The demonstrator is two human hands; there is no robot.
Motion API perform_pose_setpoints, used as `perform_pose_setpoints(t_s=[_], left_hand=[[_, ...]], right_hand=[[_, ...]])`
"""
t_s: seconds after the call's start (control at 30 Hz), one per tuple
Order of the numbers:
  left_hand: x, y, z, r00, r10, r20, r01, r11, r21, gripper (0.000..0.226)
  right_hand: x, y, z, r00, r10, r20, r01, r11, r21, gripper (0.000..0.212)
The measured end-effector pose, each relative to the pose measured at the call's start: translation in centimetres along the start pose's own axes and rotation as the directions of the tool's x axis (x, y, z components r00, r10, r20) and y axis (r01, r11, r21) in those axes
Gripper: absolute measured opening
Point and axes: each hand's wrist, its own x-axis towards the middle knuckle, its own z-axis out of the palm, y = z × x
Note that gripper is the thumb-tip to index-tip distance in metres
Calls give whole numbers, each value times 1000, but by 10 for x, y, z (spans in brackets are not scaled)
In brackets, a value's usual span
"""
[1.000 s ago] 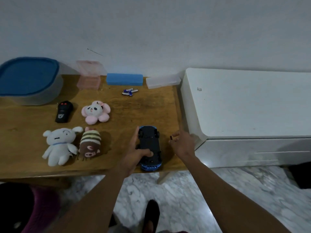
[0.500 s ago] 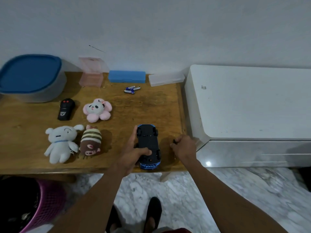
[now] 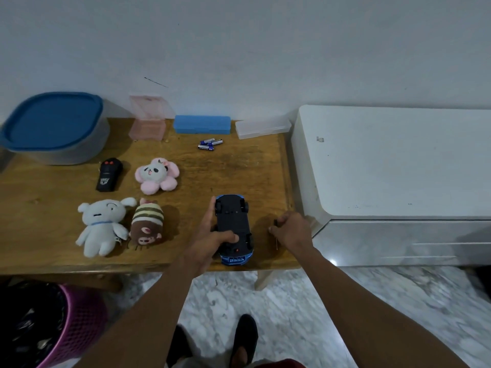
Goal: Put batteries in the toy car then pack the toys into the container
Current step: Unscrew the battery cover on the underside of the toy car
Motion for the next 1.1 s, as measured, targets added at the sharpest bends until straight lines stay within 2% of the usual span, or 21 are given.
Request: perform_pose_setpoints(t_s=[0.3,0.43,0.57,0.63,0.8,0.93,1.1], left_hand=[[-2,14,-10,1000,30,-2,-30,999,10,109],[3,25,-19,998,58,25,-59,998,15,116],[6,44,-29,991,97,95,-106,990,95,120],[7,54,-35,985,119,128,-134,983,123,119],[14,74,-51,969,143,201,-169,979,117,119],[21,84,-64,948,123,294,-166,978,124,126],[23,82,-71,934,149,325,-213,962,172,126]], right_hand=[[-7,-15,-12,999,30,-19,-30,999,40,27],[-14,-54,-20,994,-110,-8,110,991,75,23],[-24,-99,-25,961,-276,-37,278,955,100,14],[-30,-118,-23,941,-334,-57,338,939,70,12],[-45,-154,-20,899,-437,-11,435,898,-70,30],[-52,-167,-19,892,-451,21,448,879,-163,40],[-54,-174,-13,884,-461,78,466,853,-236,42]])
